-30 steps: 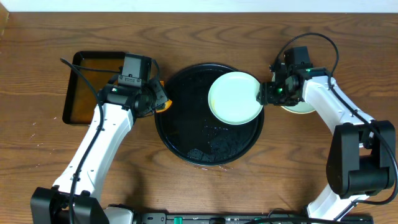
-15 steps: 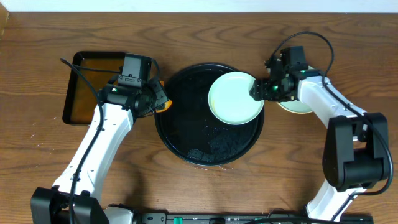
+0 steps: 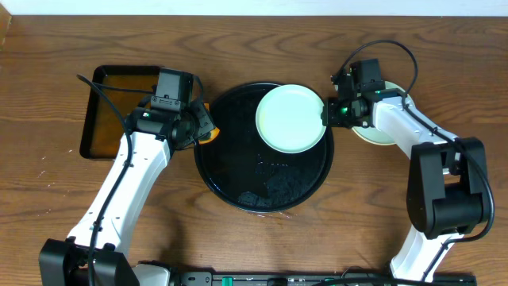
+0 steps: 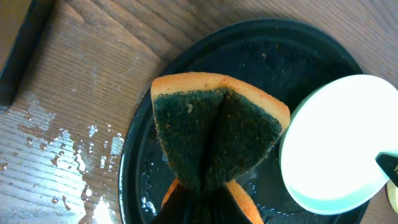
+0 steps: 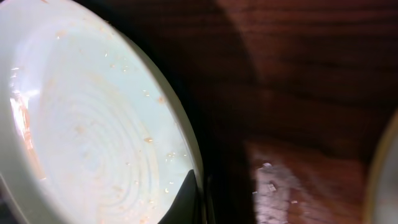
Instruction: Clean dirty plates on tray and stack at the side
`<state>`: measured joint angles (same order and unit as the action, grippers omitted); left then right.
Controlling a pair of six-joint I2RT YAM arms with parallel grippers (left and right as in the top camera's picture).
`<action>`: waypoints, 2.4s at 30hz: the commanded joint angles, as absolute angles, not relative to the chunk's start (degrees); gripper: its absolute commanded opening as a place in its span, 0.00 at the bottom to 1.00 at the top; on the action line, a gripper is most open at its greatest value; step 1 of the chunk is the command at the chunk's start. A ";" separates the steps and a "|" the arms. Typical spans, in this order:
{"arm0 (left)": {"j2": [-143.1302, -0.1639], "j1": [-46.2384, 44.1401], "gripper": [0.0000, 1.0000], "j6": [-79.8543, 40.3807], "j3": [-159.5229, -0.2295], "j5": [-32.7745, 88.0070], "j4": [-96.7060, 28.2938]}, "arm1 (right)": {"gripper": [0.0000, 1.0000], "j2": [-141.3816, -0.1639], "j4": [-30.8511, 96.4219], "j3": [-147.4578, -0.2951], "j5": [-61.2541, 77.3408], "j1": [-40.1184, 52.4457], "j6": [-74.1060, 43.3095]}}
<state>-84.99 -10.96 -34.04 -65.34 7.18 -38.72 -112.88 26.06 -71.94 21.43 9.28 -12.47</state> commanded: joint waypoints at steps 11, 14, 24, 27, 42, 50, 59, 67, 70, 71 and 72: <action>-85.43 -10.83 0.08 -32.97 -64.60 7.09 -38.96 | 0.01 -109.71 31.18 -74.70 48.29 -7.27 -16.67; -85.43 -10.83 0.08 -32.99 -64.60 7.07 -38.89 | 0.01 -109.71 34.33 -74.70 54.98 -13.13 -12.05; -85.43 -10.83 0.08 -32.99 -64.60 7.07 -38.92 | 0.01 -109.71 42.89 -74.50 33.56 -26.79 -11.68; -85.43 -10.83 0.08 -32.99 -64.60 7.07 -38.92 | 0.01 -109.71 41.60 -74.48 31.38 -26.68 -12.27; -85.73 -10.83 0.08 -32.97 -64.60 6.22 -36.67 | 0.85 -109.71 41.58 -74.48 46.13 -20.67 -7.99; -86.78 -7.90 0.08 -25.19 -64.60 -16.19 -27.94 | 0.97 -109.71 41.89 -74.46 39.79 -2.63 -5.91; -97.54 3.16 0.08 -25.06 -64.60 -16.16 -20.25 | 0.99 -109.71 42.72 -74.48 32.03 5.61 -11.68; -102.76 13.52 0.09 -17.87 -64.60 -8.62 -13.58 | 0.99 -109.71 42.68 -74.56 31.94 10.15 -9.15; -102.76 15.44 0.32 -17.82 -64.60 -1.26 -12.88 | 0.99 -108.92 42.63 -74.74 31.97 10.46 -9.41; -102.76 15.70 0.37 -17.82 -64.60 -0.05 -12.93 | 0.99 -108.47 42.65 -74.81 31.97 10.46 -9.41; -102.76 15.90 0.42 -17.82 -64.60 1.04 -13.02 | 0.99 -107.07 42.68 -74.81 31.94 10.44 -9.43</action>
<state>-102.37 15.22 -19.25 -65.17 -5.82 -13.02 -111.11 42.78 -73.84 29.71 9.45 -10.04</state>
